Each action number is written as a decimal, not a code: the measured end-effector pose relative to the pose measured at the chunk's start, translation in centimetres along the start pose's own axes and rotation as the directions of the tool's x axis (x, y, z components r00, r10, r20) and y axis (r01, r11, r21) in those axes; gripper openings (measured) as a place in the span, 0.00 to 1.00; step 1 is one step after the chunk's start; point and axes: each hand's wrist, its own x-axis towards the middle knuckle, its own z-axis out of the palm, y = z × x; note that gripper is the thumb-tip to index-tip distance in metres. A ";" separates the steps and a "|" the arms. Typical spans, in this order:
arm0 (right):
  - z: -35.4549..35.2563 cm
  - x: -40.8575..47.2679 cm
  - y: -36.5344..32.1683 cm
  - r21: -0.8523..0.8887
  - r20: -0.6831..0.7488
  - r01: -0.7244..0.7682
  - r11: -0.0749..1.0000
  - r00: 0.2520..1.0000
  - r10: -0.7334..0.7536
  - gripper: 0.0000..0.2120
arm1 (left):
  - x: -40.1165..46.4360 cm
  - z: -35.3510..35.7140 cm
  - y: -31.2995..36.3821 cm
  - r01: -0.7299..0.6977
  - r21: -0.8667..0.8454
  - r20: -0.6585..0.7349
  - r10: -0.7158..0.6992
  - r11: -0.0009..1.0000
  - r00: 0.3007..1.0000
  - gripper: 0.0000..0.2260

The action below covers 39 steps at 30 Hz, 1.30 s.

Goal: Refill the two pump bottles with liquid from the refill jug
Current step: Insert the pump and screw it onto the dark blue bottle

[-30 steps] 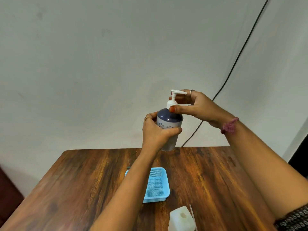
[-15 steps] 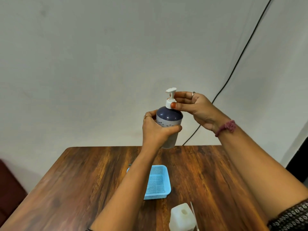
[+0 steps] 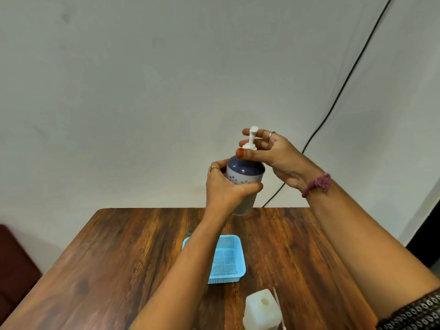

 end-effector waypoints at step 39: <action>1.5 -3.5 4.0 -0.576 -0.077 -0.147 0.804 0.989 0.126 0.49 | -1.3 -0.3 -4.1 0.030 -0.094 -0.123 -0.042 0.995 0.991 0.36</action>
